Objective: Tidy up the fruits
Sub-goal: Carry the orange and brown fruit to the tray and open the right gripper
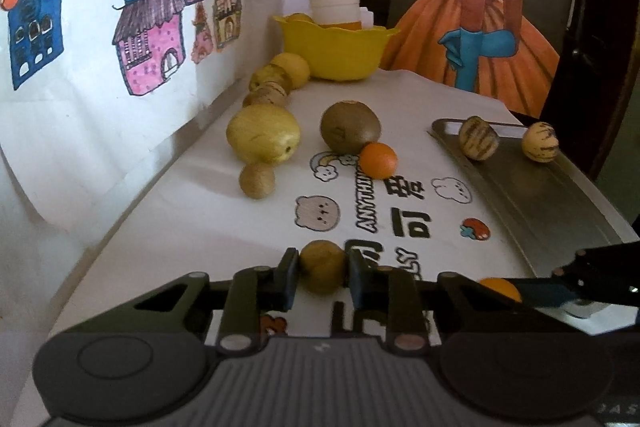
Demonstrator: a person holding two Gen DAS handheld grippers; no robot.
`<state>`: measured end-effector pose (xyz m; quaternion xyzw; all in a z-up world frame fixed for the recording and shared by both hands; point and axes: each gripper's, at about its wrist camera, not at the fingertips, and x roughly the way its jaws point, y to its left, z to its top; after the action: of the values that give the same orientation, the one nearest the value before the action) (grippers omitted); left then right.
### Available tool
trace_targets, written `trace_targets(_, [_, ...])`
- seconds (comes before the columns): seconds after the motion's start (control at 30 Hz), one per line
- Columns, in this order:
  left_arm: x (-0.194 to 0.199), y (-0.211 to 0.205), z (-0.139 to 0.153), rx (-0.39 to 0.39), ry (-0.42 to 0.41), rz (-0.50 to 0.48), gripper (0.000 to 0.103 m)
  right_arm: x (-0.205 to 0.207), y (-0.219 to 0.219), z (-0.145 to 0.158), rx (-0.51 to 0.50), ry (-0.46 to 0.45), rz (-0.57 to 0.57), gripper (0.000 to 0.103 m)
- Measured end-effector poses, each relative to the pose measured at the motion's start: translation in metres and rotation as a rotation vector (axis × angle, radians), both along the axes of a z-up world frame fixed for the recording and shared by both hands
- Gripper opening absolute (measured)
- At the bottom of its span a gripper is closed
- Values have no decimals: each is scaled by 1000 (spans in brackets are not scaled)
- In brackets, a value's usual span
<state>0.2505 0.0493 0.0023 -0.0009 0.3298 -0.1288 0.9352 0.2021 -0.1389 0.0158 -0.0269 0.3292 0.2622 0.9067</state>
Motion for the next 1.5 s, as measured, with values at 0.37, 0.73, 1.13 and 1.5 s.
trace_targets(0.37, [-12,-10,9,-28,31,-1,28,-12,-18,6,43,-3,-16,35])
trace_targets(0.73, [-15,-59,26,-28,10,-56,28,-26,-76,28,74,-68,-108,35])
trace_targets(1.13, [11,-129,33,-47,-43,-85,28,-12,-161,38,-18,-152,-228,35])
trace_targets(1.5, [42,-170,22,-72,-36,-120,28,38,-198,32,-89,-170,-260,35])
